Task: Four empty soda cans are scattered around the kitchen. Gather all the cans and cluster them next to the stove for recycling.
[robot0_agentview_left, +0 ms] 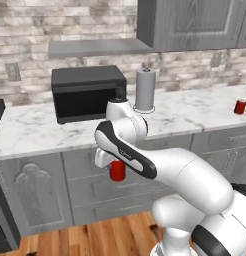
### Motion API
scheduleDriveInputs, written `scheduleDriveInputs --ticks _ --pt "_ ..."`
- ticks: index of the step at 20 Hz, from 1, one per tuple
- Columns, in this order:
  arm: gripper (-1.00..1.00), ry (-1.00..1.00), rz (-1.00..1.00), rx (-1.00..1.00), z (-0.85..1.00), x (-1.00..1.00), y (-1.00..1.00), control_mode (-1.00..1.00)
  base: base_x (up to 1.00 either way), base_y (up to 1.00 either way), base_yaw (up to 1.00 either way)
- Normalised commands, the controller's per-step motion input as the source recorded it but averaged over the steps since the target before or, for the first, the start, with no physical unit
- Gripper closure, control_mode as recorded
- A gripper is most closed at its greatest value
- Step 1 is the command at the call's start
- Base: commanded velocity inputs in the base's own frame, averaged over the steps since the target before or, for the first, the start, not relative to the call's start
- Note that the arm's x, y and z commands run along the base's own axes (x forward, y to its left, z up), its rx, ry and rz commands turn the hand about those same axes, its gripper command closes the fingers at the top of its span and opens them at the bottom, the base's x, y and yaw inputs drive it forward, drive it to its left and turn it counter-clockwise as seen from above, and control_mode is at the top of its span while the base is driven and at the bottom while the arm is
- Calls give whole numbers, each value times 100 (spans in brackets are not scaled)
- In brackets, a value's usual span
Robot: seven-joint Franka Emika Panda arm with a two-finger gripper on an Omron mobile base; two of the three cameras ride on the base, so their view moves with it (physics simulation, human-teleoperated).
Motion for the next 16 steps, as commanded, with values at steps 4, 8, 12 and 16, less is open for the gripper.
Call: scheduleDriveInputs --ticks 4,8,12,16 --pt "100 0 0 0 0 0 0 100 41 64 0" --pt "100 0 0 0 0 0 0 100 44 62 0" --pt "100 0 0 0 0 0 0 100 49 59 0" --pt "100 0 0 0 0 0 0 100 52 55 0"
